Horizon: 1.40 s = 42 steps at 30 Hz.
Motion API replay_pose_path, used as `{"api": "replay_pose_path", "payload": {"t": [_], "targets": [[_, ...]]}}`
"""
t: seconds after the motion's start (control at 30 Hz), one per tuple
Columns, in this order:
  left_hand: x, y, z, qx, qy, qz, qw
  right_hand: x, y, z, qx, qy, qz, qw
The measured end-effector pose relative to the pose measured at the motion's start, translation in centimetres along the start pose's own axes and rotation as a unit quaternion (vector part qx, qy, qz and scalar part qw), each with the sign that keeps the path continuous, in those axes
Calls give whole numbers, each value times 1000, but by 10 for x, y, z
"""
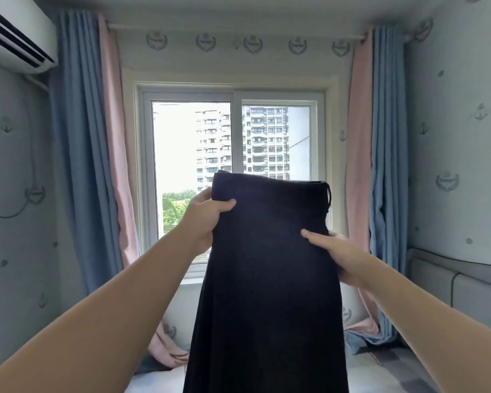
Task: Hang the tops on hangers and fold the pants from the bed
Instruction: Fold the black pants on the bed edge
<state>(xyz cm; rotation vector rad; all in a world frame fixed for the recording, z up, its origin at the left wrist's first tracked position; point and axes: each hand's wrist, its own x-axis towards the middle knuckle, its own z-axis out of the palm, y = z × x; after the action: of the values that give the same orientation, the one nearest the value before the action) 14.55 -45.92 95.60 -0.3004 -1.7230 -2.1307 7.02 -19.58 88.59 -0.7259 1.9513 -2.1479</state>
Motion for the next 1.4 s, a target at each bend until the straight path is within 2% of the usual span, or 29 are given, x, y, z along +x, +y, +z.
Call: {"api": "replay_pose_path", "payload": {"t": [0.13, 0.23, 0.37, 0.7, 0.93, 1.07, 1.4], "targets": [[-5, 12, -32, 108, 44, 83, 990, 3, -27, 43, -118, 91, -77, 986], [-15, 20, -50, 181, 88, 147, 968, 0, -46, 73, -161, 107, -94, 977], [-34, 34, -68, 235, 143, 192, 942, -15, -67, 103, -180, 122, -138, 966], [-152, 86, -50, 238, 163, 228, 930, -127, -108, 135, -203, 141, -193, 950], [-256, 115, -21, 229, 159, 240, 930, -236, -119, 147, -204, 191, -224, 934], [-308, 130, -9, 222, 154, 217, 938, -288, -118, 153, -194, 205, -219, 934], [-383, 111, -21, 196, 156, 131, 959, -346, -85, 165, -167, 165, -170, 957]]}}
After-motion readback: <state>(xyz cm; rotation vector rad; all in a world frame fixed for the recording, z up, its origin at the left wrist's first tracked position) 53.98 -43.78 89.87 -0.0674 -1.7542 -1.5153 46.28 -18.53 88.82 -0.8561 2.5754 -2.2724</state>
